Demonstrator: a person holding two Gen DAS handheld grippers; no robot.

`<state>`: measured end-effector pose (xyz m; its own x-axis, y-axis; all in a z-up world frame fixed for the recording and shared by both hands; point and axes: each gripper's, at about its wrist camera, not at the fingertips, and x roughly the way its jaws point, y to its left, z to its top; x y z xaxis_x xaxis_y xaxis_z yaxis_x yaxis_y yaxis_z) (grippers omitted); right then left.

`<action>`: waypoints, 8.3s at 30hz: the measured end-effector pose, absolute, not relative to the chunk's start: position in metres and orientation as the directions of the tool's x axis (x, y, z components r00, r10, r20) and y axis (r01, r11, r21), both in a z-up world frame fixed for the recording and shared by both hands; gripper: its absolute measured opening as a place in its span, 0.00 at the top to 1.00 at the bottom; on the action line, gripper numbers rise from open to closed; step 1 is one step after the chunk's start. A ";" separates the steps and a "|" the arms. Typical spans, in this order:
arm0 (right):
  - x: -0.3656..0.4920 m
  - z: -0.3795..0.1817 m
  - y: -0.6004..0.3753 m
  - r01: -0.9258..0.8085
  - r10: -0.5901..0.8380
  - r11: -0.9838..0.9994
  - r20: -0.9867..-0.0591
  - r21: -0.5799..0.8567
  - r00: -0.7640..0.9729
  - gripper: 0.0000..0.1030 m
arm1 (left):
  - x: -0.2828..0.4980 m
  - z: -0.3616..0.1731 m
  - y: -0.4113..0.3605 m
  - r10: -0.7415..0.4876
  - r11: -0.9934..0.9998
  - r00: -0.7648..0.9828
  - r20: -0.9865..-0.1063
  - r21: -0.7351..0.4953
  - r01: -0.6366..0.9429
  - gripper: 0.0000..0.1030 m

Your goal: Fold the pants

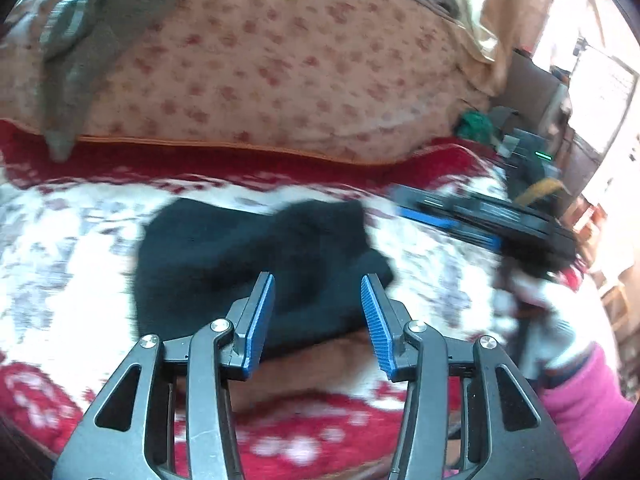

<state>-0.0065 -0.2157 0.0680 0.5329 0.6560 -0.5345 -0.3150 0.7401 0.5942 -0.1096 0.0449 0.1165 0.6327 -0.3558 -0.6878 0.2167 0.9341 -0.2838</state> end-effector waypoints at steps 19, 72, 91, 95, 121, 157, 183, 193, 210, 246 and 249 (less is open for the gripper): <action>-0.037 0.050 -0.165 -0.351 0.616 0.788 -0.643 0.507 0.455 0.65 | -0.043 0.094 0.097 -0.193 0.977 0.650 -0.735 -0.203 0.060 0.57; -0.057 0.060 -0.119 -0.358 0.577 0.816 -0.635 0.453 0.513 0.53 | -0.072 0.085 0.097 -0.076 0.991 0.626 -0.776 -0.129 -0.039 0.57; -0.056 0.056 -0.089 -0.401 0.589 0.806 -0.658 0.436 0.468 0.49 | -0.084 0.082 0.118 -0.035 0.989 0.620 -0.784 -0.116 -0.090 0.57; -0.056 0.055 -0.085 -0.409 0.587 0.806 -0.665 0.427 0.463 0.49 | -0.086 0.083 0.119 -0.030 0.990 0.625 -0.780 -0.108 -0.088 0.57; -0.016 -0.004 -0.188 -0.151 0.641 0.740 -0.619 0.655 0.454 0.21 | -0.063 0.042 0.147 -0.333 0.909 0.553 -0.764 -0.416 -0.027 0.26; -0.017 0.042 -0.113 -0.357 0.730 0.673 -0.507 0.647 0.459 0.57 | -0.085 0.085 0.169 -0.261 0.938 0.684 -0.681 -0.346 0.013 0.69; 0.021 0.028 0.089 -0.493 0.792 0.595 -0.569 0.635 0.222 0.57 | -0.124 0.075 0.328 -0.022 0.901 0.719 -0.695 -0.325 -0.287 0.69; 0.042 -0.001 0.101 -0.446 0.747 0.644 -0.636 0.622 0.193 0.53 | -0.121 0.050 0.339 -0.025 0.873 0.678 -0.734 -0.346 -0.343 0.62; 0.029 0.012 0.086 -0.425 0.728 0.671 -0.648 0.607 0.225 0.43 | -0.127 0.048 0.347 0.020 0.832 0.630 -0.776 -0.336 -0.441 0.34; -0.074 0.081 0.105 -0.661 0.700 0.664 -0.601 0.349 0.385 0.42 | -0.180 0.112 0.261 0.392 0.853 0.634 -0.667 0.004 -0.523 0.34; -0.075 0.081 0.108 -0.666 0.695 0.665 -0.607 0.339 0.385 0.41 | -0.181 0.111 0.263 0.396 0.848 0.632 -0.666 0.002 -0.530 0.34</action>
